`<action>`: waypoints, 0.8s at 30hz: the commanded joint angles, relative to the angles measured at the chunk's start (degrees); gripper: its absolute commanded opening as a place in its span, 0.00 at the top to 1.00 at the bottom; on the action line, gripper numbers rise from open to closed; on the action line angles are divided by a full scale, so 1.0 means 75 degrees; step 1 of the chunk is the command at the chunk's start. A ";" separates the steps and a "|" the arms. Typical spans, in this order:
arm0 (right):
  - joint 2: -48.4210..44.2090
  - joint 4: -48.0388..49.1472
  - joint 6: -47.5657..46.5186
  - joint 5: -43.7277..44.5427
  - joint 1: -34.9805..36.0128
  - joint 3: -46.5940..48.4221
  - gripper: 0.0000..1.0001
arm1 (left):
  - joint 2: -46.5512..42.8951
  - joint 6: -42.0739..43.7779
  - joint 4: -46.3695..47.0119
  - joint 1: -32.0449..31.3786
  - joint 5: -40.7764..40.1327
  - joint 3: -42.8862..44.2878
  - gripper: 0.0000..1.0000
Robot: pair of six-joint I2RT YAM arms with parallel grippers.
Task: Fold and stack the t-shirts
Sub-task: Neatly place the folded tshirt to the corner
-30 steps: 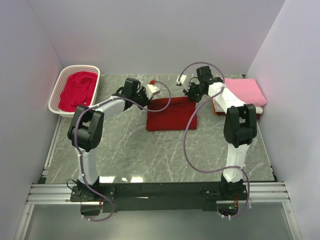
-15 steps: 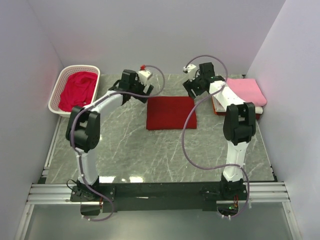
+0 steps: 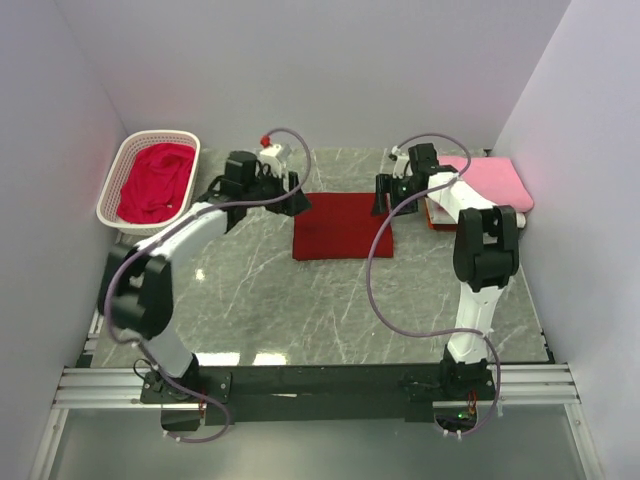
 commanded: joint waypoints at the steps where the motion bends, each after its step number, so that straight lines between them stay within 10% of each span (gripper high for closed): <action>1: 0.0413 0.0139 0.1075 0.0697 -0.0003 0.0237 0.21 | 0.0775 -0.0811 0.0055 -0.0075 0.0770 0.0106 0.28; 19: 0.1655 -0.1078 0.1697 -0.0905 0.0114 0.1268 0.29 | 0.3682 -0.0542 -0.1843 -0.0169 -0.0472 0.1759 0.56; 24: 0.2042 -0.1254 0.1966 -0.1574 0.0103 0.1584 0.49 | 0.4057 -0.0495 -0.2171 -0.0204 -0.0389 0.1958 0.57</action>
